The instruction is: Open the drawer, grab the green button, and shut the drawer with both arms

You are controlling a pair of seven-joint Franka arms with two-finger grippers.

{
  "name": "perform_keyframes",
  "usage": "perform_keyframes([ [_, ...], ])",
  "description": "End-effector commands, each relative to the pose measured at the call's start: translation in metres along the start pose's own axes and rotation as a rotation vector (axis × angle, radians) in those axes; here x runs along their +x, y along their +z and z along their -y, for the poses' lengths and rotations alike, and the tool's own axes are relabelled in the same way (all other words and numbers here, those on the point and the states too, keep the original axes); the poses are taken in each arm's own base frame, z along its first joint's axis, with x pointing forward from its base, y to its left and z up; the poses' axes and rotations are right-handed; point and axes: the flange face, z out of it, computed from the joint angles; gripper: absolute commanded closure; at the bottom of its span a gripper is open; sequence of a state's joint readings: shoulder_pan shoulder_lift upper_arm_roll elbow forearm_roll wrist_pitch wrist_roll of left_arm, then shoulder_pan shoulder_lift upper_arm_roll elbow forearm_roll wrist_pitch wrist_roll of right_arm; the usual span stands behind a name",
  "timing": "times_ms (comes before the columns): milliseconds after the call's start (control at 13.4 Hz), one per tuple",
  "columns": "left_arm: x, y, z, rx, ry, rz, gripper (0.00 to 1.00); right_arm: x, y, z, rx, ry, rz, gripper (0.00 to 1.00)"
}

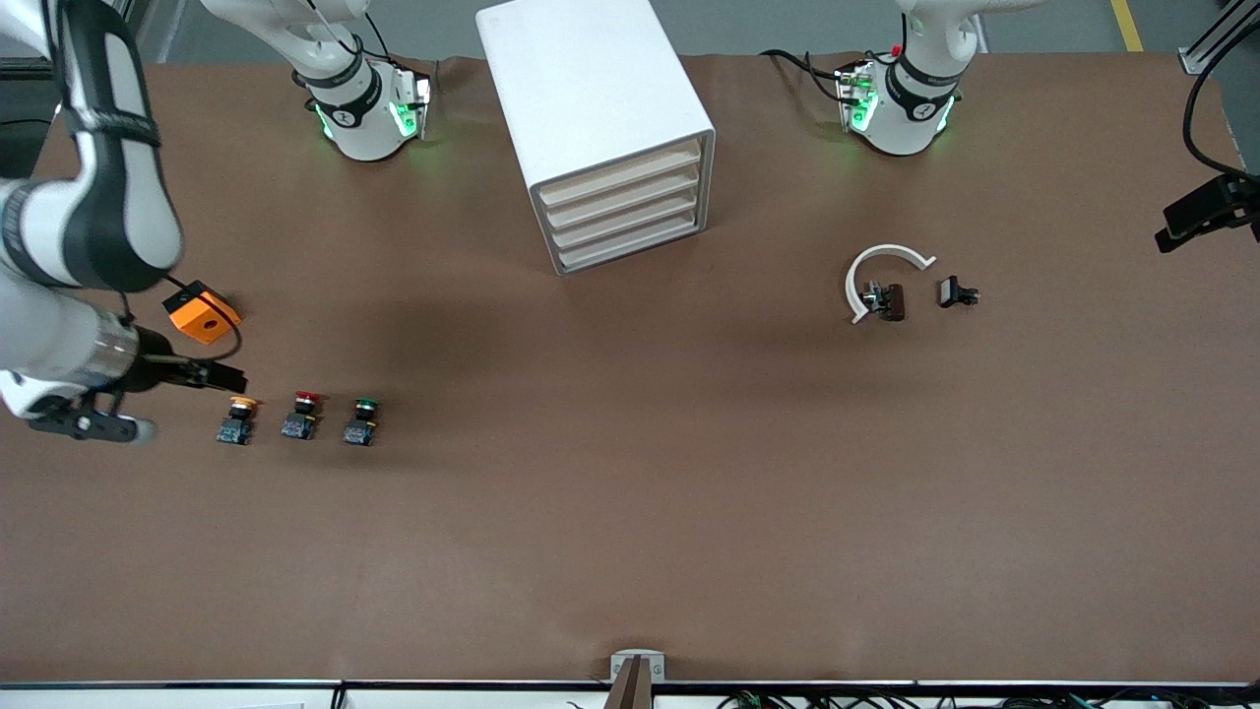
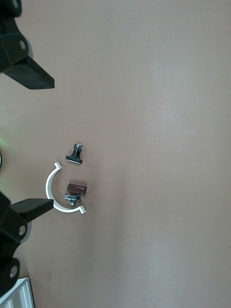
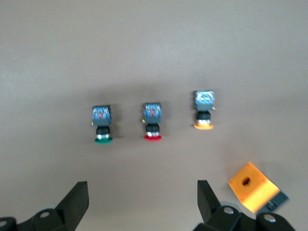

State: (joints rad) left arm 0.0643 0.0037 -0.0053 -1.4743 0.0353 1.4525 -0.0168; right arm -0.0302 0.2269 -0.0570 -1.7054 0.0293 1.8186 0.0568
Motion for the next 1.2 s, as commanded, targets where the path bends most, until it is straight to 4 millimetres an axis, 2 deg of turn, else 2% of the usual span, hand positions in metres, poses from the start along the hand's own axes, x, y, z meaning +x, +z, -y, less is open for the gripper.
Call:
perform_keyframes([
  [0,-0.014,-0.005,-0.012,-0.010,0.025,0.003,0.00,-0.027,-0.039,-0.009,0.009,-0.045,0.018,0.00],
  [224,-0.026,-0.007,-0.021,-0.010,0.034,0.001,0.00,-0.054,-0.076,-0.014,-0.014,-0.100,0.032,0.00],
  [373,-0.027,-0.008,-0.028,-0.009,0.038,0.001,0.00,-0.063,-0.101,-0.016,-0.021,-0.116,0.022,0.00],
  [747,-0.028,-0.007,-0.055,-0.017,0.044,0.000,0.00,-0.066,-0.122,-0.030,-0.033,-0.104,0.025,0.00],
  [1120,-0.028,-0.007,-0.060,-0.016,0.020,-0.001,0.00,-0.067,-0.130,-0.042,-0.030,-0.076,0.031,0.00],
])
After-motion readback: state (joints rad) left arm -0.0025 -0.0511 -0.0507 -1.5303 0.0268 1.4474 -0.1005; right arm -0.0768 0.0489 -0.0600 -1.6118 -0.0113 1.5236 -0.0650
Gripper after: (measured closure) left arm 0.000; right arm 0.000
